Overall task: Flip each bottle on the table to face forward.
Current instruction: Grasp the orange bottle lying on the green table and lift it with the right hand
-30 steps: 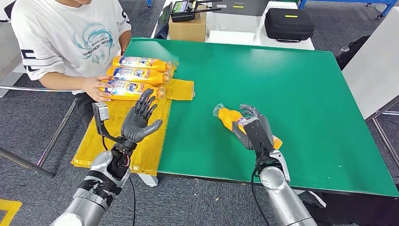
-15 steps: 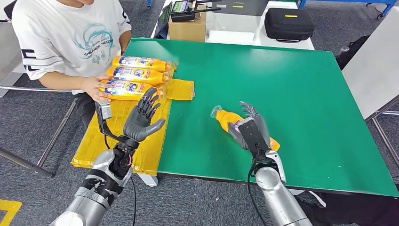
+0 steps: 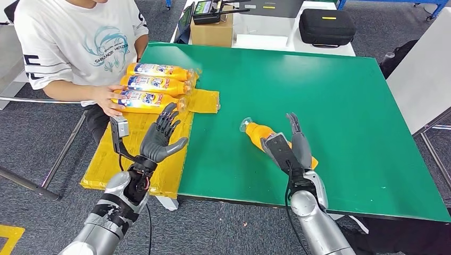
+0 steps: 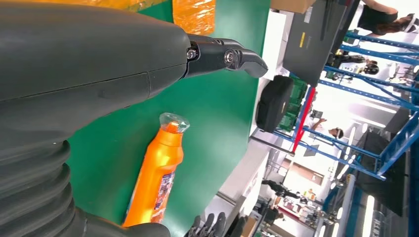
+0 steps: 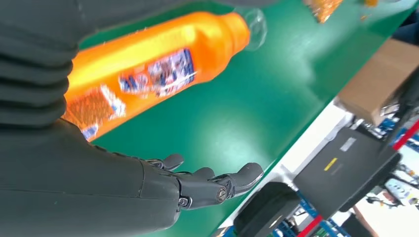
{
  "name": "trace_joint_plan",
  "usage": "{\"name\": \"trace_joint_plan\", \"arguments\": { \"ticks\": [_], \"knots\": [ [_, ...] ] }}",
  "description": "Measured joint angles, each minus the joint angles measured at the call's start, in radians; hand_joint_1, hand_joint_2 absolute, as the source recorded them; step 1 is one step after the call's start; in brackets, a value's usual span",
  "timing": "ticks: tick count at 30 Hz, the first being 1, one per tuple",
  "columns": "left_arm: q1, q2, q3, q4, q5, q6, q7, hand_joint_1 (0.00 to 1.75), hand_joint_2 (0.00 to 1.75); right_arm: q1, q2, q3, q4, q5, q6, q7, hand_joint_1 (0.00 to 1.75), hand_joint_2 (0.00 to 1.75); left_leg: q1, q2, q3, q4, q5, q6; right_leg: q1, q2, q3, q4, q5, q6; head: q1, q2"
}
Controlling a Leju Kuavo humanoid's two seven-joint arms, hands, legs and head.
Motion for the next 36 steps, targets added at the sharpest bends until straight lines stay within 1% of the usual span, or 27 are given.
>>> {"name": "trace_joint_plan", "arguments": {
  "ticks": [4,9,13,21,26,28,30,32,36],
  "knots": [
    [0.006,0.0,0.0,0.0,-0.005,-0.003,0.006,0.0,1.75,-0.004,-0.006,-0.013,0.029,0.044,0.005,0.042,0.0,1.75,0.0,0.0,0.0,0.0,0.0,0.0,0.0,0.0,0.0,0.0,0.0,0.0,0.0,0.0],
    [0.016,0.0,0.001,-0.003,-0.014,-0.018,0.014,0.0,1.75,-0.021,-0.017,-0.023,0.097,0.107,0.034,0.099,0.0,1.75,0.0,0.0,0.0,0.0,0.0,0.0,0.0,0.0,0.0,0.0,0.0,0.0,0.0,0.0],
    [0.024,0.0,0.007,-0.007,-0.015,-0.026,0.018,0.0,1.75,-0.037,-0.023,-0.027,0.144,0.13,0.056,0.123,0.0,1.75,0.0,0.0,0.0,0.0,0.0,0.0,0.0,0.0,0.0,0.0,0.0,0.0,0.0,0.0],
    [0.036,0.0,0.018,-0.017,-0.012,-0.057,0.03,0.0,1.75,-0.099,-0.033,-0.027,0.256,0.188,0.153,0.184,0.0,1.75,0.0,0.0,0.0,0.0,0.0,0.0,0.0,0.0,0.0,0.0,0.0,0.0,0.0,0.0],
    [0.041,0.0,0.023,-0.019,-0.003,-0.076,0.033,0.0,1.75,-0.167,-0.041,-0.019,0.336,0.21,0.235,0.213,0.0,1.75,0.0,0.0,0.001,0.0,0.0,0.0,0.0,0.0,0.001,0.0,0.0,0.0,0.0,0.0],
    [0.041,0.0,0.025,-0.019,-0.001,-0.079,0.033,0.0,1.75,-0.191,-0.044,-0.014,0.364,0.214,0.254,0.218,0.01,1.75,0.0,0.0,0.001,0.0,0.0,0.0,0.0,0.0,0.001,0.0,0.0,0.0,0.0,0.0],
    [0.041,0.0,0.027,-0.019,0.0,-0.083,0.033,0.0,1.75,-0.207,-0.046,-0.01,0.385,0.218,0.269,0.221,0.88,1.75,0.0,0.0,0.001,0.0,0.0,0.0,0.0,0.0,0.002,0.0,0.0,0.0,0.0,0.0],
    [0.041,0.0,0.029,-0.019,0.001,-0.091,0.034,0.0,1.75,-0.227,-0.048,0.001,0.408,0.231,0.308,0.23,1.74,1.75,0.0,0.001,0.002,0.0,0.0,0.0,0.0,0.0,0.002,0.0,0.0,0.0,0.0,0.0],
    [0.04,0.0,0.035,-0.018,0.003,-0.111,0.034,0.0,1.75,-0.294,-0.062,0.047,0.472,0.263,0.423,0.237,1.75,1.75,0.0,0.003,0.003,0.0,0.0,0.0,0.0,0.001,0.002,0.0,0.001,-0.001,0.0,0.0]
  ]
}}
